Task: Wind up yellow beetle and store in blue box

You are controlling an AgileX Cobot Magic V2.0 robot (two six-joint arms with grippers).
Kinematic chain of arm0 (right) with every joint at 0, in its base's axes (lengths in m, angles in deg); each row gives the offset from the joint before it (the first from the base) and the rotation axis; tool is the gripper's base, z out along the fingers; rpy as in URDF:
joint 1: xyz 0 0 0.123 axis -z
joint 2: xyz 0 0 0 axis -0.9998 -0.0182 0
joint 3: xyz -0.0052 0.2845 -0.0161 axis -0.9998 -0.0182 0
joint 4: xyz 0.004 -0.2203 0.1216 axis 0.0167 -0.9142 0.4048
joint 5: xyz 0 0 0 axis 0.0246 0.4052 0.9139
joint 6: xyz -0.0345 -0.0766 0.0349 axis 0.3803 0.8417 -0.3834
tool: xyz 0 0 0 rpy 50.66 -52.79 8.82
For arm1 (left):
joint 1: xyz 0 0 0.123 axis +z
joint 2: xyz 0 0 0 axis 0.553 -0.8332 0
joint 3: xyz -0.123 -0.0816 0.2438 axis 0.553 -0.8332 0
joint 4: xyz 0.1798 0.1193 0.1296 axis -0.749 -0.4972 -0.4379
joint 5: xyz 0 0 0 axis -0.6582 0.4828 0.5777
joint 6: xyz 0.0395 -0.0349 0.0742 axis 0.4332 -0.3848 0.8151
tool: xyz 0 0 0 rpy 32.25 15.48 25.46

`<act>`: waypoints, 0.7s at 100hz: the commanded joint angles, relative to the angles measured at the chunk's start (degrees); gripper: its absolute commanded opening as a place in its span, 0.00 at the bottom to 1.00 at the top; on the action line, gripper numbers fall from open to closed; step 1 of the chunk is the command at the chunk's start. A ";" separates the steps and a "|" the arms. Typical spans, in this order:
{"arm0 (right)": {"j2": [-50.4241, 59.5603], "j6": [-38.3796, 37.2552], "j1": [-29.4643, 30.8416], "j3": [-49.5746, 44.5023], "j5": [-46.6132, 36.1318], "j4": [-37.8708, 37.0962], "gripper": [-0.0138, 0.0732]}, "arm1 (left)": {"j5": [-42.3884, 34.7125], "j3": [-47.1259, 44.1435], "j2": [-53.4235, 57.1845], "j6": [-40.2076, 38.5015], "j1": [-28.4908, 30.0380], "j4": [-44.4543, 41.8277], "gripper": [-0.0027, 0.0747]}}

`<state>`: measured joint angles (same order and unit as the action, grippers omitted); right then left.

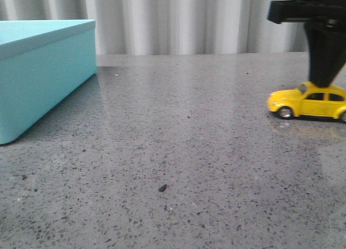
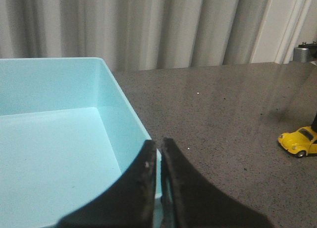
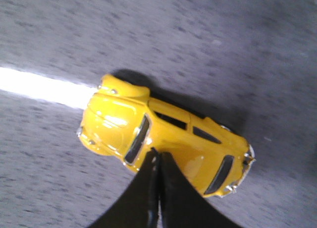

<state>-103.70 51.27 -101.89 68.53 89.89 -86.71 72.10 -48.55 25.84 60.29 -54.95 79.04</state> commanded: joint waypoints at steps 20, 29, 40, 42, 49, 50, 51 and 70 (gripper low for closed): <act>1.75 -2.84 3.84 0.16 1.86 -11.26 0.10 | -3.35 2.14 -0.65 -0.32 -0.44 0.54 0.01; 4.06 -2.44 3.69 0.44 -1.17 -11.26 0.10 | -3.45 2.14 -0.65 -0.32 -0.44 0.54 0.01; 9.89 -1.80 1.14 2.97 -4.40 -10.82 0.10 | -3.45 2.14 -0.65 -0.32 -0.44 0.54 0.01; 11.23 -1.80 0.40 3.66 -5.05 -10.82 0.10 | -3.45 2.14 -0.65 -0.32 -0.44 0.54 0.01; 15.75 -0.87 -2.19 5.96 -6.97 -10.82 0.10 | -3.67 2.14 -0.65 -0.32 -0.44 0.54 0.01; 16.18 -0.66 -2.46 5.96 -7.14 -10.82 0.10 | -3.65 2.14 -0.65 -0.32 -0.44 0.54 0.01; 16.61 -0.42 -2.75 6.37 -7.36 -10.82 0.10 | -3.65 2.14 -0.65 -0.32 -0.44 0.54 0.01; 28.00 0.51 -9.51 8.75 -12.65 -11.34 0.10 | -6.12 2.14 -1.16 -0.32 -0.44 0.15 0.01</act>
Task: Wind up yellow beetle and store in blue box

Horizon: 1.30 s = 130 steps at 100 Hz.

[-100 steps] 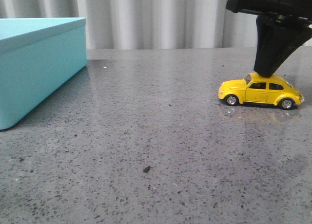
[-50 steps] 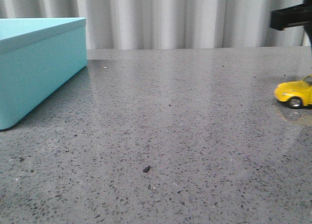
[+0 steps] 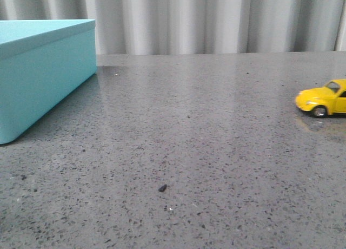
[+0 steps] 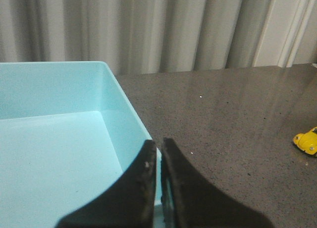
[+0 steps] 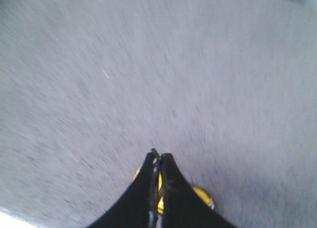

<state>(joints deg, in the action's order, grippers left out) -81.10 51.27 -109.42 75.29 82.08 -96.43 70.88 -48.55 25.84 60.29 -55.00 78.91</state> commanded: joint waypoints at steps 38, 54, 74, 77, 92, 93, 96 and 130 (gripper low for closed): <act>23.06 2.28 -4.13 -7.32 -6.99 -5.06 0.10 | -1.30 9.99 -13.53 9.64 -0.39 0.29 0.01; 30.27 2.90 -4.13 -15.78 -10.61 -5.20 0.10 | 1.20 18.96 -22.06 13.36 -0.39 0.29 0.03; 34.70 2.90 -4.13 -22.72 -11.90 -5.20 0.10 | 7.97 30.55 -33.02 17.50 -0.39 0.16 0.49; 34.97 2.90 -4.13 -23.47 -12.07 -5.20 0.10 | 8.94 32.52 -35.09 17.50 -0.39 -0.14 0.54; 35.49 2.90 -4.13 -25.49 -14.77 -3.89 0.10 | 17.23 41.33 -43.91 17.50 -0.39 -1.26 0.56; 35.49 2.90 -4.13 -25.47 -14.90 -3.82 0.10 | 18.28 42.23 -44.33 17.50 -0.39 -1.45 0.55; 35.49 2.90 -4.13 -25.59 -15.68 -3.39 0.10 | 20.88 44.16 -46.41 17.50 -0.39 -2.57 0.54; 35.49 2.90 -4.13 -25.86 -20.69 -1.24 0.10 | 46.65 62.52 -62.35 27.23 -3.90 -29.32 0.54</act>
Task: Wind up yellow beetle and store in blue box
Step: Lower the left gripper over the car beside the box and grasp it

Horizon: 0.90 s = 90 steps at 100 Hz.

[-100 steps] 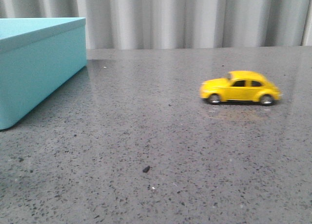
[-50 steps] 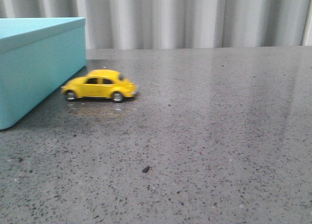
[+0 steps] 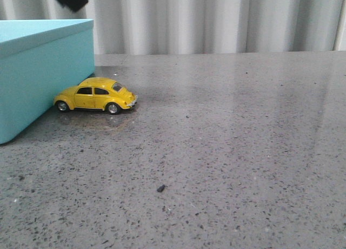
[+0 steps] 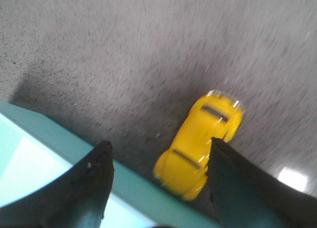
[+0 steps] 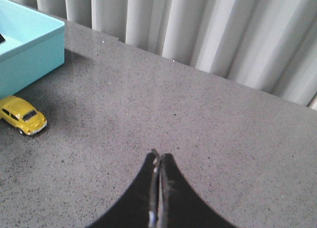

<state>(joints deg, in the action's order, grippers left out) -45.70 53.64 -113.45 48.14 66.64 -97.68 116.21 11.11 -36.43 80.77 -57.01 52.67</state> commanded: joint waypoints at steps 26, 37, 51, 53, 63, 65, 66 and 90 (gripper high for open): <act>0.09 0.54 -0.10 -0.57 -5.03 0.16 0.10 | 3.00 2.86 -7.52 14.16 -2.72 -0.84 0.54; 0.09 0.54 -0.10 -0.57 -4.35 0.51 0.10 | 2.13 2.86 -10.11 14.16 -2.39 -0.51 0.63; 0.09 0.54 -0.10 -0.57 -4.35 0.51 0.10 | 0.27 2.86 -12.73 14.16 -1.82 0.45 0.72; 0.09 0.54 -0.10 -0.57 -4.35 0.51 0.10 | 0.01 2.86 -13.03 14.16 -1.68 0.45 0.72; 0.09 0.54 -0.10 -0.57 -4.35 0.51 0.10 | -0.12 2.86 -14.49 14.16 -1.19 1.30 0.72; 0.09 0.54 -0.10 -0.57 -4.35 0.51 0.10 | 0.09 2.86 -14.75 14.16 -1.20 1.66 0.72; 0.09 0.54 -0.10 -0.57 -4.35 0.51 0.10 | 0.08 2.86 -14.89 14.16 -1.07 1.78 0.72; 0.09 0.54 -0.10 -0.57 -4.45 0.51 0.10 | 0.47 3.00 -15.25 14.16 -0.70 3.77 0.60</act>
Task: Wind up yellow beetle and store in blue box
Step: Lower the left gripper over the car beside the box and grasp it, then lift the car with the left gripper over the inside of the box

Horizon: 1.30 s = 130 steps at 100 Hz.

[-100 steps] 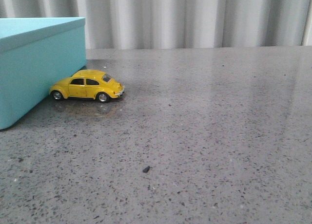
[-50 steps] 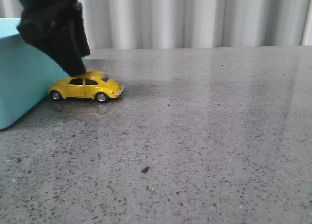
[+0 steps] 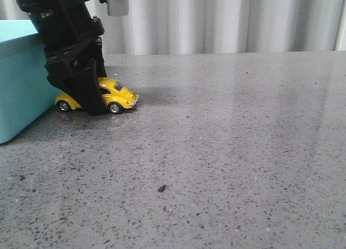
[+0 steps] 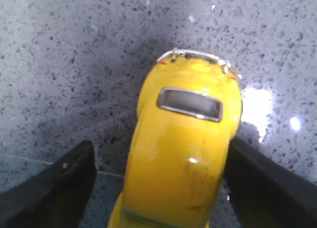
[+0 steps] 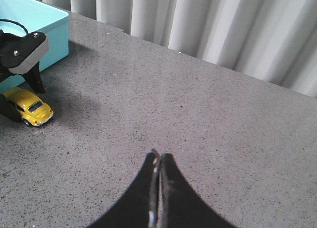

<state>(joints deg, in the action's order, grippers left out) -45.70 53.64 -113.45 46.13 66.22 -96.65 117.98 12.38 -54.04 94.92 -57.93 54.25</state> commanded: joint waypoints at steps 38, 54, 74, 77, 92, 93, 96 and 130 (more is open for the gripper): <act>0.09 0.54 -0.10 1.44 -4.02 -0.52 0.10 | 1.76 16.04 4.41 -0.16 0.23 7.48 0.30; 0.09 0.54 -0.10 1.44 -4.42 -0.52 0.10 | 1.90 23.27 6.92 -5.00 2.76 4.40 0.30; 0.09 0.54 -0.10 1.44 -5.20 -0.52 0.10 | 2.39 24.23 9.92 -20.80 14.05 -3.11 0.30; 0.09 0.54 -0.10 1.44 -5.44 -0.52 0.10 | 2.78 24.14 9.92 -22.82 16.13 -2.37 0.30; 0.09 0.54 -0.10 1.44 -5.44 -0.52 0.10 | 3.45 20.86 9.48 -27.60 24.92 3.84 0.30; 0.09 0.54 -0.10 1.44 -5.44 -0.52 0.10 | 3.31 20.33 9.34 -27.60 25.45 4.16 0.30; 0.09 0.54 -0.10 1.44 -5.44 -0.52 0.10 | 3.16 19.24 9.23 -27.60 26.31 5.40 0.30; 0.09 0.54 -0.10 1.44 -5.44 -0.52 0.10 | 4.16 9.93 3.75 -27.60 27.11 6.17 0.30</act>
<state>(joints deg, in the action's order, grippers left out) -45.70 53.64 -113.45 46.13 65.56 -96.65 123.00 21.41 -51.85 67.93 -30.68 58.17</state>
